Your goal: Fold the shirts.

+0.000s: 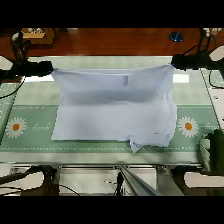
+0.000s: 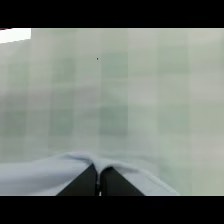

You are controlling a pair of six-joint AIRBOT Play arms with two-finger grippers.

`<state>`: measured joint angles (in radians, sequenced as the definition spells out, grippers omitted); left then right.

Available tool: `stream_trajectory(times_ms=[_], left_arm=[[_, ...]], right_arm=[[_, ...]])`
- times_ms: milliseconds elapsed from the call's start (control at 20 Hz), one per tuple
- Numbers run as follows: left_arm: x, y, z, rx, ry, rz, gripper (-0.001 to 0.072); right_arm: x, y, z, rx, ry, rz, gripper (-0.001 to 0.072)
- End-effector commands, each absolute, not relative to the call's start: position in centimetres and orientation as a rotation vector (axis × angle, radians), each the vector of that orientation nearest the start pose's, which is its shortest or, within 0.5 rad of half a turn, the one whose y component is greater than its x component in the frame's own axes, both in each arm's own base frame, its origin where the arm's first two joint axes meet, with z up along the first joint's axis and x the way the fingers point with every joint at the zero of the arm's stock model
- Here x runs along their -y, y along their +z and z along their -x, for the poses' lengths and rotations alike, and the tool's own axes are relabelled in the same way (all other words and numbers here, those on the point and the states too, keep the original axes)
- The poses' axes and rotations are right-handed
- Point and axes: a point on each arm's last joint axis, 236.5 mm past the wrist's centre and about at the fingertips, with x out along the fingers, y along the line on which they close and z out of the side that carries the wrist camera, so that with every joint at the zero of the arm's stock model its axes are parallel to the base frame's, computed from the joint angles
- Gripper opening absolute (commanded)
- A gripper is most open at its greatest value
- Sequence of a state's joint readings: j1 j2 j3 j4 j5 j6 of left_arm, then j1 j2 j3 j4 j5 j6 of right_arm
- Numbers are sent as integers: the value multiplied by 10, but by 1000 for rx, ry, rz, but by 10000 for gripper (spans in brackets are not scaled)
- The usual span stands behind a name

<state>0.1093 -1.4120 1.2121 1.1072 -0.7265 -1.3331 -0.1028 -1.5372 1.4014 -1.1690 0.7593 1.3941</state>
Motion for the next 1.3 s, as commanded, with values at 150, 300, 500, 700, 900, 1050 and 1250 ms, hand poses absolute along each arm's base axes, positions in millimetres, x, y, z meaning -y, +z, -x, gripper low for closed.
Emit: stream_trajectory(times_ms=[150,300,500,700,900,1050,1250], left_arm=[[7,-5,-515,-871,-94,282,24],[20,-11,-483,-1035,-181,277,24],[27,-24,-440,-1253,-192,352,24],[32,-62,-423,-1400,-176,374,33],[19,-43,-417,-1418,-213,327,403],[-22,-14,-394,-1459,-180,293,404],[-57,-15,-321,-1561,-123,449,543]], right_arm=[[4,1,-532,-935,81,-142,28],[11,-10,-475,-1170,90,-48,28],[2,-19,-415,-1414,114,-76,28],[-8,-43,-406,-1483,127,-91,30],[5,-27,-401,-1472,110,-37,360],[64,-1,-355,-1600,-29,151,419],[68,-10,-298,-1632,20,-196,493]])
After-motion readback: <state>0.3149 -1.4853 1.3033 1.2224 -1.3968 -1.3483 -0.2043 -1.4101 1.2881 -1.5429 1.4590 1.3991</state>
